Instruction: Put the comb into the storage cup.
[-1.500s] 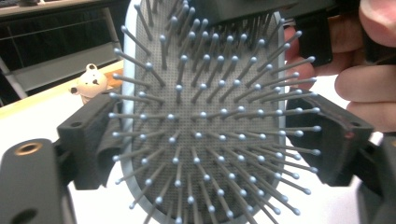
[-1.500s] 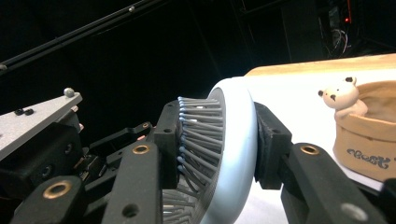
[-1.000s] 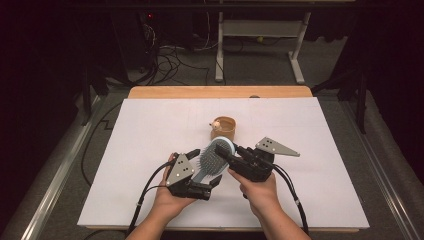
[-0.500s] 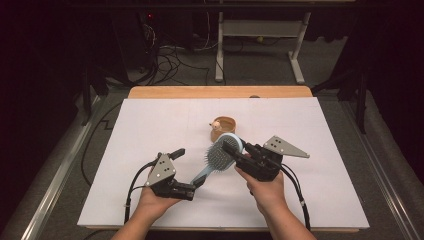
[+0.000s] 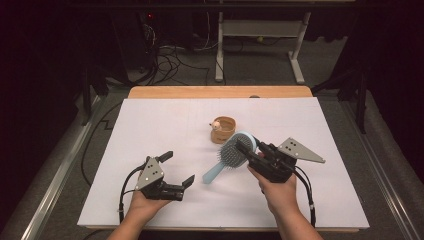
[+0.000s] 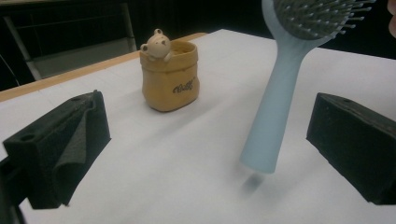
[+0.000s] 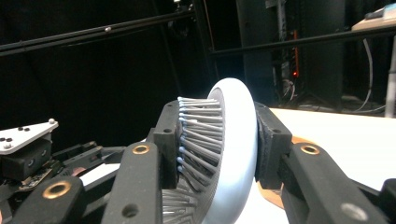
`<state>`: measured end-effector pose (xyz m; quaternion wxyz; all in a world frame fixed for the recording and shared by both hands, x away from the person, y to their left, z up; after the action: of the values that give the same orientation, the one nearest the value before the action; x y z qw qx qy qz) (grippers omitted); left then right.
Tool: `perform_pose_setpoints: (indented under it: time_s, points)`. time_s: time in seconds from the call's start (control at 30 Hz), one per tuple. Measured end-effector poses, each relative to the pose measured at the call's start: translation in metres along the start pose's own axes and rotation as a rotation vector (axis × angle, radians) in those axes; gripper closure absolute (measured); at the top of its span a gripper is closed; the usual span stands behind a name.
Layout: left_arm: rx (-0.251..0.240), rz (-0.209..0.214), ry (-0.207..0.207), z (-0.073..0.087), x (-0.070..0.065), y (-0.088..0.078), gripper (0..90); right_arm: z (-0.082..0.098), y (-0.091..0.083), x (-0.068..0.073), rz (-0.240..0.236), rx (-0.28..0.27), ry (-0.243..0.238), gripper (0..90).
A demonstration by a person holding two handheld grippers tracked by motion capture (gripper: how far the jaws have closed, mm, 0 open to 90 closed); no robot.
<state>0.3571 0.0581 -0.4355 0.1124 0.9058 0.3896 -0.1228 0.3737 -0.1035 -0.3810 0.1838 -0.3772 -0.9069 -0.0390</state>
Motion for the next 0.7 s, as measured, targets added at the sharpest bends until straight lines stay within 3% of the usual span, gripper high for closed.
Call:
perform_pose_setpoints:
  time_s: [0.17,0.4,0.7]
  points:
    - [-0.013,-0.017,-0.014,0.0,0.011,-0.003,0.5,-0.003,-0.011,-0.009,0.017,-0.028,-0.008,61.8]
    - [-0.036,-0.034,0.001,-0.003,0.023,-0.01,0.5,-0.003,-0.024,-0.023,0.058,-0.034,-0.022,61.8]
    - [-0.043,-0.064,-0.022,-0.004,0.039,-0.013,0.5,-0.009,-0.037,-0.036,0.099,-0.052,-0.053,61.6]
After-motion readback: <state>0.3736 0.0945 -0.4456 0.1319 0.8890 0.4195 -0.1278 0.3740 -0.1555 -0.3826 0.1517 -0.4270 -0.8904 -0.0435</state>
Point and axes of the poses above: each handheld gripper's, and its own axes: y roughly forward along the jaws, z roughly out of its underside, x roughly to its left, the point moved 10 cm from there along y, roughly forward along the jaws, and after that the axes turned 8 degrees about y, right-handed, at the moved point
